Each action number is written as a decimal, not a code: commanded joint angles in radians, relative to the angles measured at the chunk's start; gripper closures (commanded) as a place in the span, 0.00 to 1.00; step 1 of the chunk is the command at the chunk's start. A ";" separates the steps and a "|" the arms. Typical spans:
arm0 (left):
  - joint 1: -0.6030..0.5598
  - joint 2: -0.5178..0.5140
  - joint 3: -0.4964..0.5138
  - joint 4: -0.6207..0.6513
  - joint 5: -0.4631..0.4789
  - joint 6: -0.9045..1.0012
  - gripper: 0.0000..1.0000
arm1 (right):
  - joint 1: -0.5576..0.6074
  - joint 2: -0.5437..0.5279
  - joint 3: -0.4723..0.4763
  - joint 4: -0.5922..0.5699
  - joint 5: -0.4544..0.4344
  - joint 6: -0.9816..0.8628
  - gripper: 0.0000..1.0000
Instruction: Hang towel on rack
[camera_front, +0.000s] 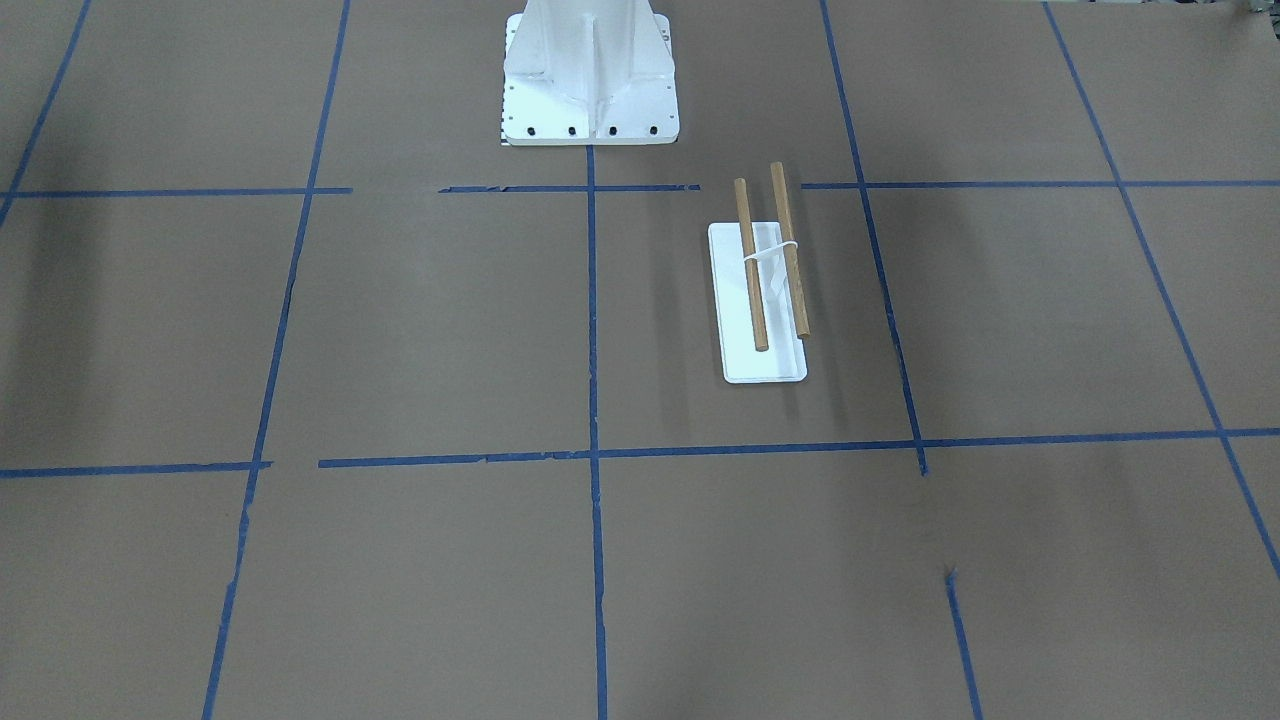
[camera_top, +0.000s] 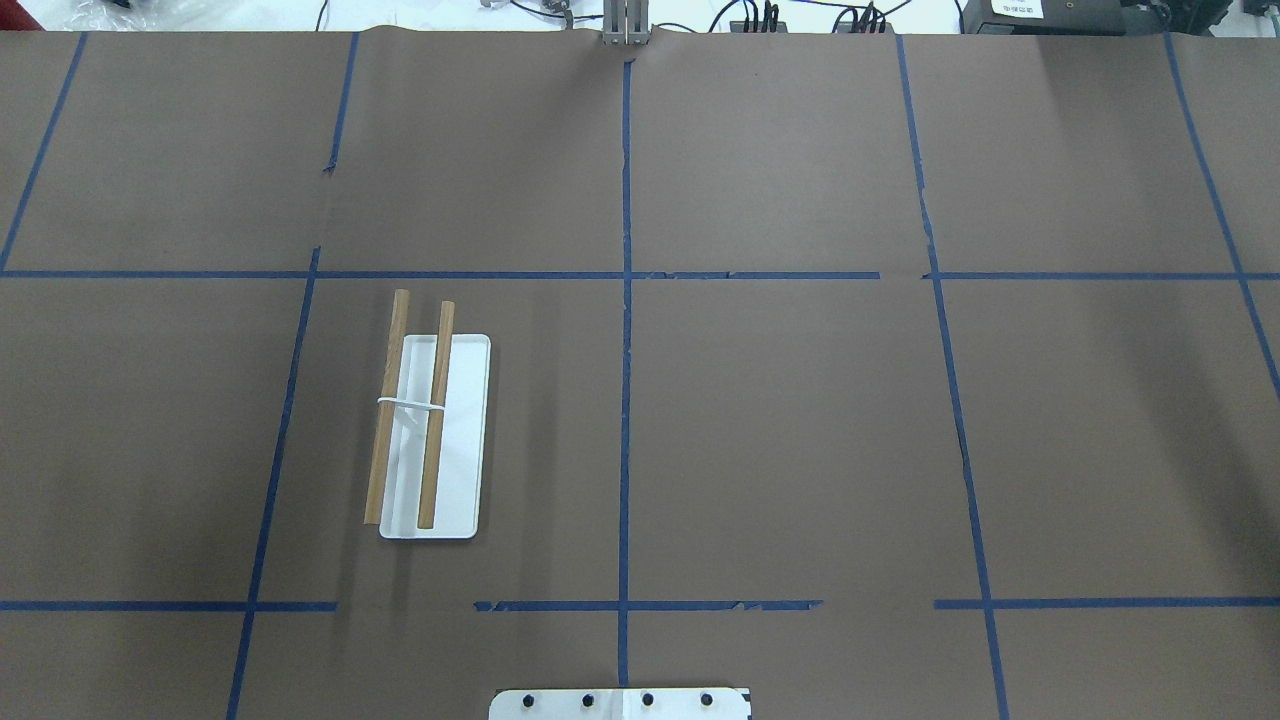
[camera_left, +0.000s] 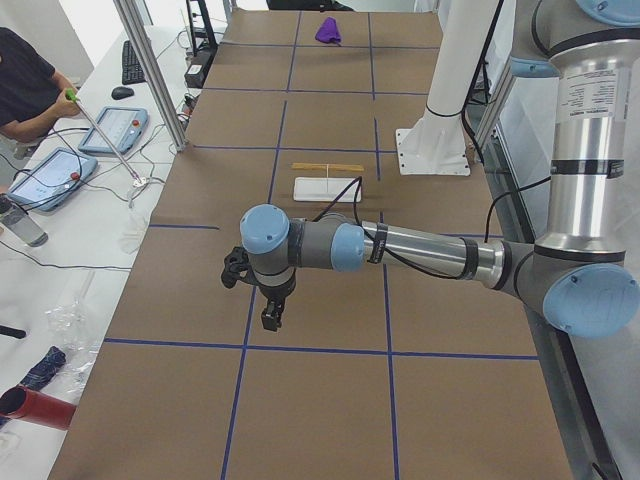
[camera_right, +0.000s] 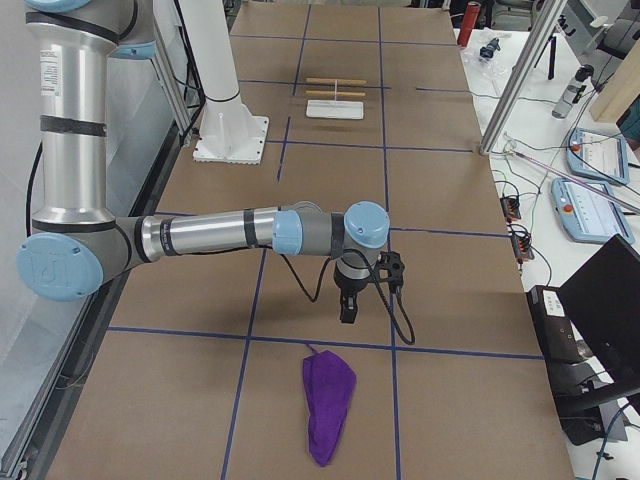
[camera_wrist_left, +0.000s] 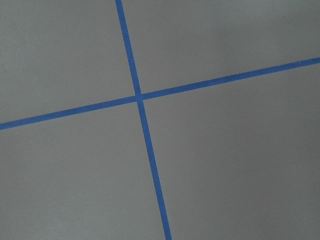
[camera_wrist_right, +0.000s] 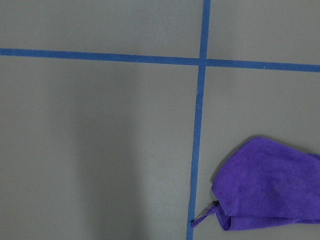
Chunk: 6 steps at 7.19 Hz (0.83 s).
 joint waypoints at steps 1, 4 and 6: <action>0.000 0.002 -0.004 -0.030 0.003 0.067 0.00 | -0.001 -0.012 -0.014 0.057 0.004 -0.007 0.00; 0.000 -0.001 0.011 -0.038 -0.003 0.062 0.00 | -0.001 -0.075 -0.016 0.195 0.002 -0.007 0.00; 0.002 -0.009 0.016 -0.057 -0.003 0.069 0.00 | -0.002 -0.085 -0.027 0.230 0.004 -0.007 0.00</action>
